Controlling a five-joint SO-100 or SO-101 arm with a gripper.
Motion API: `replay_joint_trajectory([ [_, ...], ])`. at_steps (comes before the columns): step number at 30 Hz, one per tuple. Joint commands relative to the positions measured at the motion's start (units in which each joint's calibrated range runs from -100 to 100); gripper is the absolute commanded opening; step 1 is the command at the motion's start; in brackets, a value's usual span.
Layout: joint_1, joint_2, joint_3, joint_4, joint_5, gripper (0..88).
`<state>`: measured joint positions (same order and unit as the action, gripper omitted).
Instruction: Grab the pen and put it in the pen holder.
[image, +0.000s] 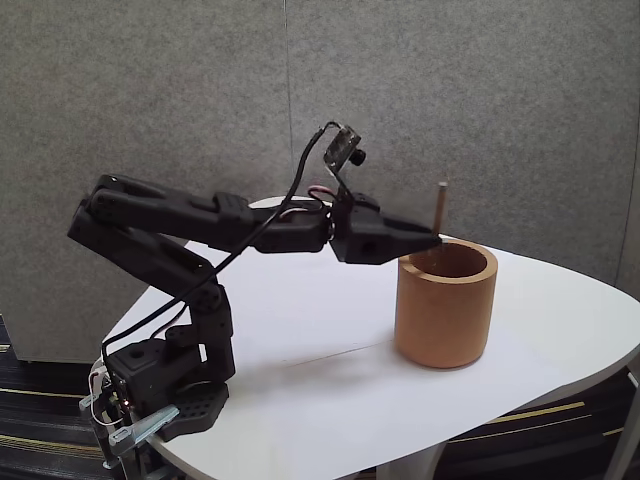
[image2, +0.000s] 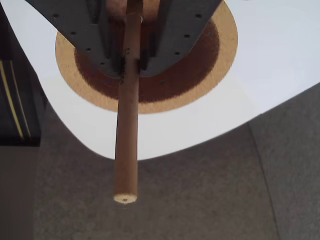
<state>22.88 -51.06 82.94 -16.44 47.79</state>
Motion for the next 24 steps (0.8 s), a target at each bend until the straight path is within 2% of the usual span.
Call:
replay_joint_trajectory([
  [1,-0.04,-0.63,1.99,-3.14,0.2,0.6],
  [15,-0.33,-0.63,2.17,-2.71,-0.12,1.0],
  [22,-0.26,-0.63,1.71,-2.71,-0.17,16.0],
  [24,-0.26,-0.63,1.71,-2.71,-0.07,17.8],
])
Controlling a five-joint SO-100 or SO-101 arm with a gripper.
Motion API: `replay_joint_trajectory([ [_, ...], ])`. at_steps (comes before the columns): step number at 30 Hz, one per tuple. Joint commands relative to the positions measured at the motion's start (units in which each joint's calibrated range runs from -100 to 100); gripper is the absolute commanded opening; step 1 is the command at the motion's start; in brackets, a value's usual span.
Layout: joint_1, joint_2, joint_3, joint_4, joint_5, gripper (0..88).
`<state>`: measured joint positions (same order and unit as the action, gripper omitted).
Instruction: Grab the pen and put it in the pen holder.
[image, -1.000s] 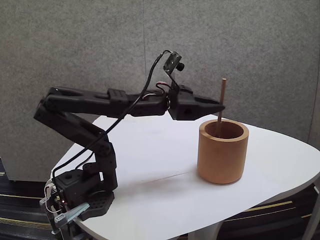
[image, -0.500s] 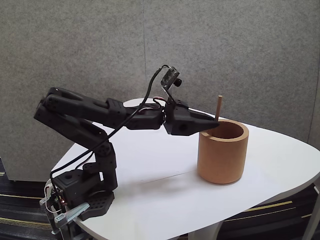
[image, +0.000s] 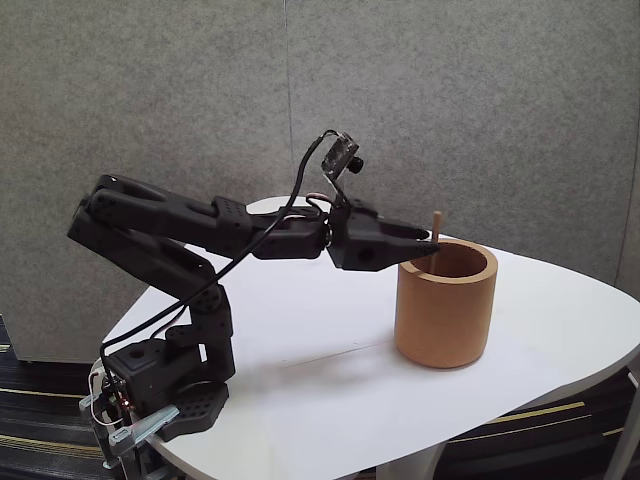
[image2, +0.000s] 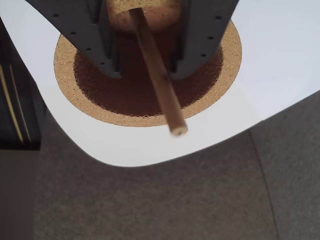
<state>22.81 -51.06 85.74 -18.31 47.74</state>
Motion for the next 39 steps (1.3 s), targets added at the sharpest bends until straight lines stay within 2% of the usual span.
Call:
replay_joint_trajectory([
  [1,-0.11,-0.63,-1.08,-0.85,0.03,17.8],
  [10,0.11,-0.71,-5.87,-0.85,-0.12,17.8],
  [21,-1.36,-0.63,-26.99,-0.59,-0.23,17.8],
  [24,-2.75,-0.63,-34.84,4.75,-0.23,17.7],
  [27,-4.5,-0.71,-44.77,16.78,-0.33,17.5],
  [31,-7.43,-1.28,-53.43,32.46,-6.12,17.4],
  [39,-13.65,-5.02,-54.06,51.02,-24.45,17.3],
])
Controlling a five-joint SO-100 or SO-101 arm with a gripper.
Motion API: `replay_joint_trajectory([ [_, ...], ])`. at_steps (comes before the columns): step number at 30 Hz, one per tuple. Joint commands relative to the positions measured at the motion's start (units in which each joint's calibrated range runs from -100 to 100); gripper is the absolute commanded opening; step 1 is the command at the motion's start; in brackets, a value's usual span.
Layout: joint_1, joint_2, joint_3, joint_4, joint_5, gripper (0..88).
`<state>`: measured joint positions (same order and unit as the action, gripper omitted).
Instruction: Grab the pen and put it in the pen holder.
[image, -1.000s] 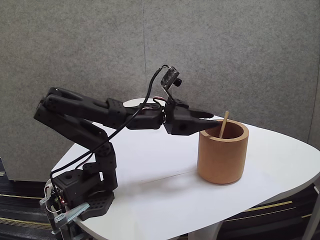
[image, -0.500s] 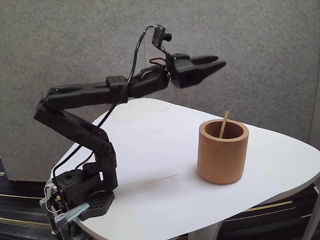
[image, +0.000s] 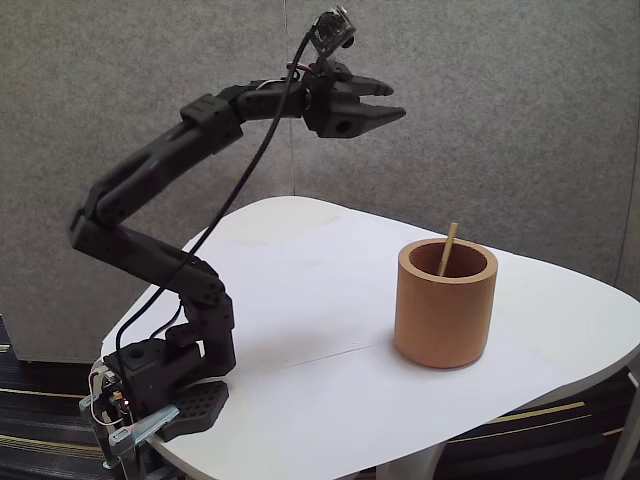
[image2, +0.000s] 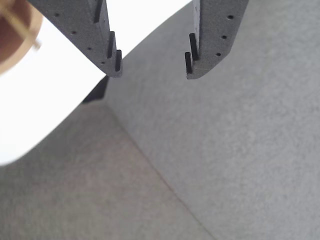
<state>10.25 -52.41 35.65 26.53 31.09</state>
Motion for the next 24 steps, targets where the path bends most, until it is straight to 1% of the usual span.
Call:
replay_joint_trajectory([
  [1,-1.1,-4.97,-3.16,8.56,-10.27,17.3],
  [5,-1.17,-10.91,1.17,20.08,-18.43,17.3],
  [8,-1.17,-16.03,6.95,28.31,-22.8,17.3],
  [14,-1.17,-28.07,20.31,38.73,-27.69,17.2],
  [20,-1.17,-38.72,33.94,41.44,-31.06,17.2],
  [24,-1.17,-41.41,40.16,44.07,-32.69,17.2],
])
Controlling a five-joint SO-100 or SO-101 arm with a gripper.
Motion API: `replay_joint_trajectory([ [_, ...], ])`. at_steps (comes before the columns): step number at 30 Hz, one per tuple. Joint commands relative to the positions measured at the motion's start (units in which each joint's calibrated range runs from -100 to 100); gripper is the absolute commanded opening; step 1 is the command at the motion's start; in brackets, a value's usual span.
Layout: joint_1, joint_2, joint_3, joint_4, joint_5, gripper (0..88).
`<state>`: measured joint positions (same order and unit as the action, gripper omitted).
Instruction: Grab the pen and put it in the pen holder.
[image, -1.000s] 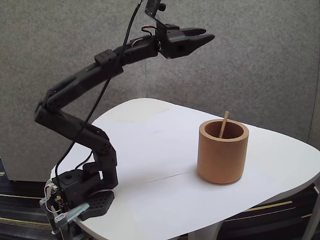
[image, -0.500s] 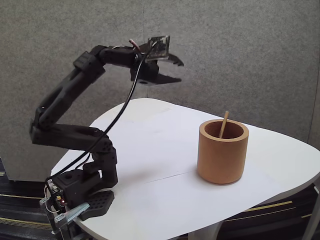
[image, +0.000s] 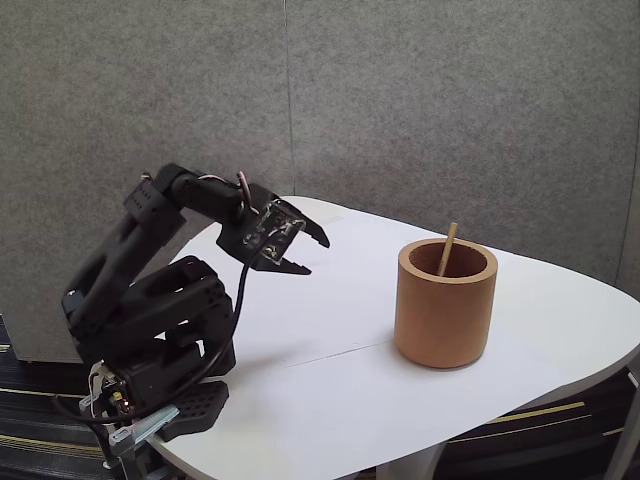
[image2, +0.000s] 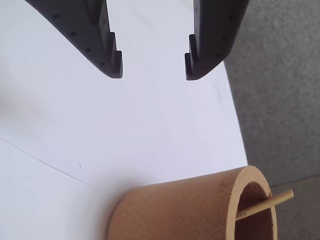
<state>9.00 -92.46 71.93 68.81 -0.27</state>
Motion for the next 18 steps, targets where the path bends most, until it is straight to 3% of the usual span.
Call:
replay_joint_trajectory([
  [1,0.08,-1.44,5.42,2.29,-2.07,17.2],
  [7,0.08,-1.52,14.89,2.37,-4.86,17.2],
  [18,0.08,-1.52,22.65,1.78,-5.23,17.1],
])
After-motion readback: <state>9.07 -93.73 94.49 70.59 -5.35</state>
